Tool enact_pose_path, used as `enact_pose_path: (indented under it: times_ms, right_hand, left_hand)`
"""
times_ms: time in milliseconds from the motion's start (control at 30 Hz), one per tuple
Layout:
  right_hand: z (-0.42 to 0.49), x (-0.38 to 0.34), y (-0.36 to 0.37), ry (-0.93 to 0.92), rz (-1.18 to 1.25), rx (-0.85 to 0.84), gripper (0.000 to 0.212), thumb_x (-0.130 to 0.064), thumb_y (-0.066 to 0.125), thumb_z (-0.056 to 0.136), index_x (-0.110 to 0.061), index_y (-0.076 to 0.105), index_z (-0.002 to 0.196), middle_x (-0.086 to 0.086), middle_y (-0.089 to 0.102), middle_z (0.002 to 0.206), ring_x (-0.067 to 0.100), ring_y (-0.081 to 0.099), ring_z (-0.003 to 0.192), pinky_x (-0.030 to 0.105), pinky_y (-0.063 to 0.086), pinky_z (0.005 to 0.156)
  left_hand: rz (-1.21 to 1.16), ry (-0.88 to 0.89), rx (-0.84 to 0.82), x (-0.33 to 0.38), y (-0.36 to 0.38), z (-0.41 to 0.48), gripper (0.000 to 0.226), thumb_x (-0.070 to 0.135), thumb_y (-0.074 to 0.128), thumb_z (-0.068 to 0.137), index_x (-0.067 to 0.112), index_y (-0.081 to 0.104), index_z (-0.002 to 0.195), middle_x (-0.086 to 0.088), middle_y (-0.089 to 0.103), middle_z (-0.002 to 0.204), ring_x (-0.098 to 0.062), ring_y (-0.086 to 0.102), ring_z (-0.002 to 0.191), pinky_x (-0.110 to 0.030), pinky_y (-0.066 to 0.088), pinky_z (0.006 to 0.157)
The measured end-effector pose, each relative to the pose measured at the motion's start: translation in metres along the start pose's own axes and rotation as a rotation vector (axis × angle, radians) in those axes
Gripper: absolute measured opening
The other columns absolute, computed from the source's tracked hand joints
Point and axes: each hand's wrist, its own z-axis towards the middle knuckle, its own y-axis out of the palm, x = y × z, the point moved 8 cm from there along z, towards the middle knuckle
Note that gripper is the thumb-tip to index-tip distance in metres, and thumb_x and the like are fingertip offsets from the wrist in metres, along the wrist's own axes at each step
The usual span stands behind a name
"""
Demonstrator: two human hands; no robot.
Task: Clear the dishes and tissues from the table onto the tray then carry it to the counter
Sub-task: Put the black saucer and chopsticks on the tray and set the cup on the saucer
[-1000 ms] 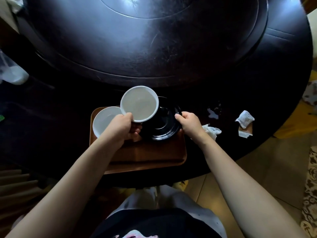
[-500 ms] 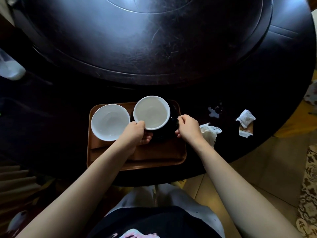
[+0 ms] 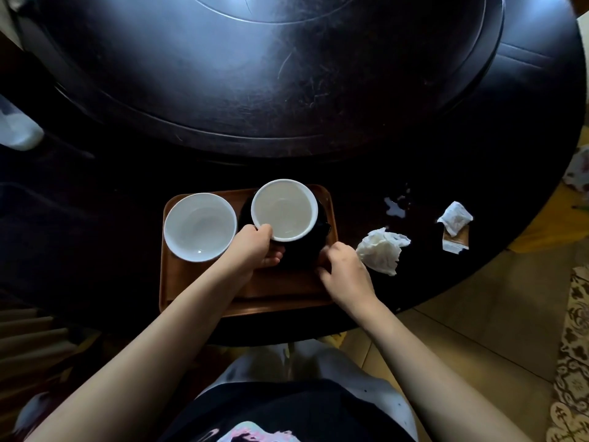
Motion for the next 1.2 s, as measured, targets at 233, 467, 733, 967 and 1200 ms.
enact_pose_path:
  times_ms: [233,467,733,967,1200]
  right_hand:
    - [-0.017,-0.003,0.004,-0.237,-0.015,-0.005,0.026,-0.004,0.064,0.077,-0.013,0.066,0.101,0.009,0.062,0.099,0.031,0.054,0.096,0.045,0.049,0.083]
    - [-0.026,-0.004,0.003,-0.346,-0.038,0.01,0.021,-0.006,0.068,0.074,-0.016,0.069,0.092,0.007,0.062,0.092,0.03,0.057,0.089,0.044,0.052,0.076]
    - [-0.033,0.0,0.008,-0.394,-0.04,0.001,0.016,-0.021,0.065,0.079,-0.017,0.068,0.095,0.005,0.061,0.089,0.025,0.055,0.087,0.04,0.051,0.075]
    - [-0.014,0.01,-0.019,-0.001,0.375,0.163,0.023,-0.019,0.061,0.087,-0.01,0.064,0.108,0.005,0.069,0.099,0.019,0.064,0.094,0.027,0.049,0.084]
    - [0.021,0.017,0.003,0.323,0.552,0.031,0.031,-0.023,0.058,0.089,-0.005,0.053,0.114,0.016,0.069,0.091,0.017,0.059,0.053,0.022,0.05,0.044]
  left_hand:
    - [-0.012,-0.004,-0.018,-0.001,-0.002,-0.002,0.023,0.008,0.032,0.09,0.008,0.047,0.072,-0.012,0.055,0.065,-0.017,0.05,0.053,-0.015,0.045,0.036]
    - [-0.082,-0.025,-0.032,-0.006,-0.001,-0.006,0.019,0.007,0.033,0.09,0.004,0.048,0.078,-0.013,0.056,0.066,-0.017,0.051,0.053,-0.017,0.047,0.037]
    - [-0.152,-0.055,-0.016,-0.012,0.0,-0.013,0.022,0.007,0.034,0.09,0.004,0.049,0.075,-0.015,0.058,0.067,-0.018,0.053,0.055,-0.017,0.048,0.037]
    - [-0.32,-0.075,-0.04,-0.011,0.006,-0.023,0.021,0.005,0.035,0.092,0.002,0.049,0.076,-0.018,0.057,0.07,-0.022,0.057,0.062,-0.021,0.054,0.042]
    - [-0.564,-0.105,-0.046,-0.013,0.019,-0.032,0.017,0.003,0.039,0.091,-0.001,0.05,0.08,-0.022,0.058,0.075,-0.027,0.06,0.073,-0.031,0.058,0.058]
